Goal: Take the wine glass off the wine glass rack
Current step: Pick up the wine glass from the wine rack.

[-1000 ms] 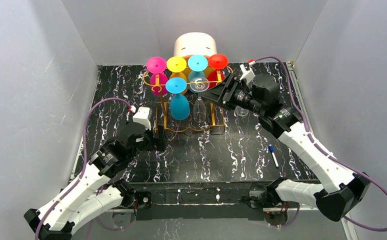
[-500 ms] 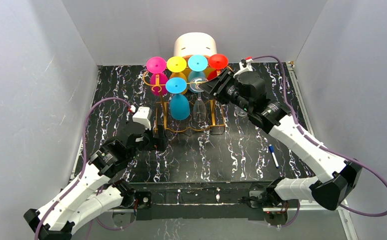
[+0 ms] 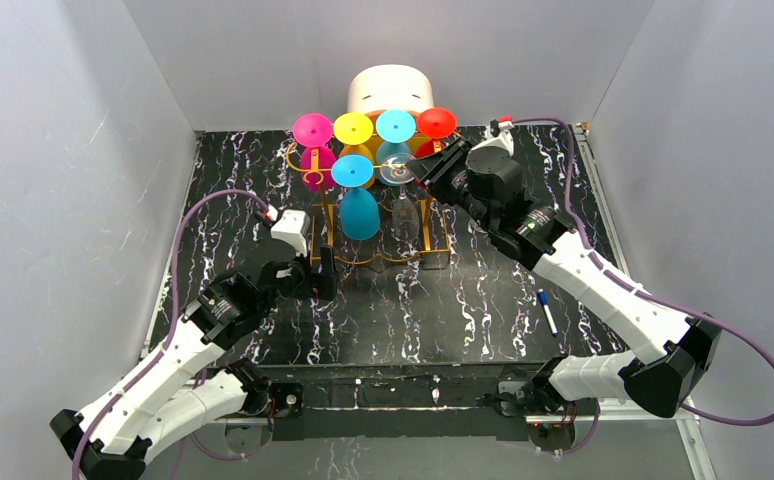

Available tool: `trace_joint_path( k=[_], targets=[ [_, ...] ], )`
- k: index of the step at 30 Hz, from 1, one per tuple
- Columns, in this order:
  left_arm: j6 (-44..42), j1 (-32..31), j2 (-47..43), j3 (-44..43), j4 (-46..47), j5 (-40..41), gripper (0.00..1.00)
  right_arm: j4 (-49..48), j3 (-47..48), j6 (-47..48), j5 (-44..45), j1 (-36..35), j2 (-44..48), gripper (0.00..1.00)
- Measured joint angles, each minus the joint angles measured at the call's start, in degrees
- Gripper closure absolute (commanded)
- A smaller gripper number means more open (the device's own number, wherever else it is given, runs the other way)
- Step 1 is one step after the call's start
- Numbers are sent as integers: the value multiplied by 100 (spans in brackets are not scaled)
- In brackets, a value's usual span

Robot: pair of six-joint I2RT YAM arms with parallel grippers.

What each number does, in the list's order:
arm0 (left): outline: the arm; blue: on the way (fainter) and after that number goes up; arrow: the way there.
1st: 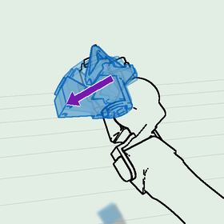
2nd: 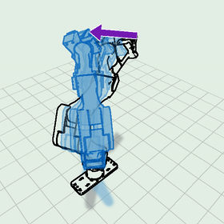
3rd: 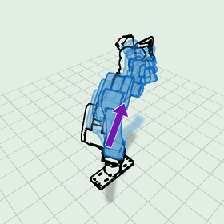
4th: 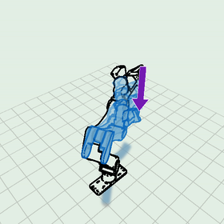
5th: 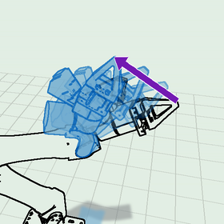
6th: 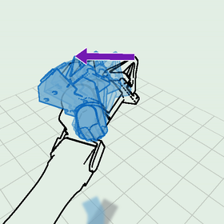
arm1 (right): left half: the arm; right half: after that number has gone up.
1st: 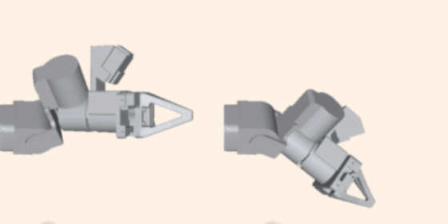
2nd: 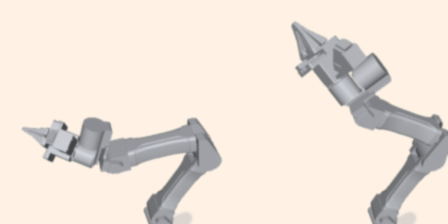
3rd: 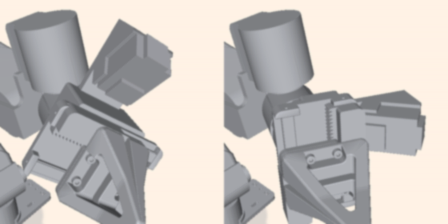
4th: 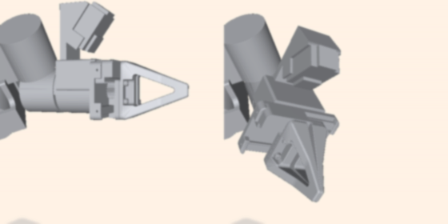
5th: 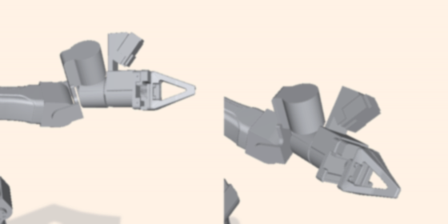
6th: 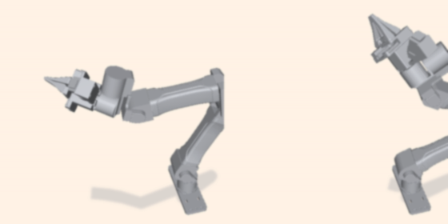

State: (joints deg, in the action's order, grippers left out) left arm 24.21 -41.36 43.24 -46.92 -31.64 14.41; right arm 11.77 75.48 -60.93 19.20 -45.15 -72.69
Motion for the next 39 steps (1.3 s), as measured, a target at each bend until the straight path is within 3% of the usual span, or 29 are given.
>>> trace_joint_path(
  k=[6,15,21,27,39],
  targets=[
    [11,0,2,0,28,-48,2,-85,-7,-61,186,-26,-2,62],
    [52,0,-122,-2,22,-50,2,-271,-37,-210,170,-33,-26,77],
    [55,0,-164,-35,-9,-50,2,-297,-39,-245,157,-33,-42,69],
    [72,0,-168,-79,-13,-50,2,-293,-127,-256,142,-31,-42,71],
    [118,0,-168,-94,-17,-120,2,-319,-122,-219,83,-24,-50,99]
  ],
)
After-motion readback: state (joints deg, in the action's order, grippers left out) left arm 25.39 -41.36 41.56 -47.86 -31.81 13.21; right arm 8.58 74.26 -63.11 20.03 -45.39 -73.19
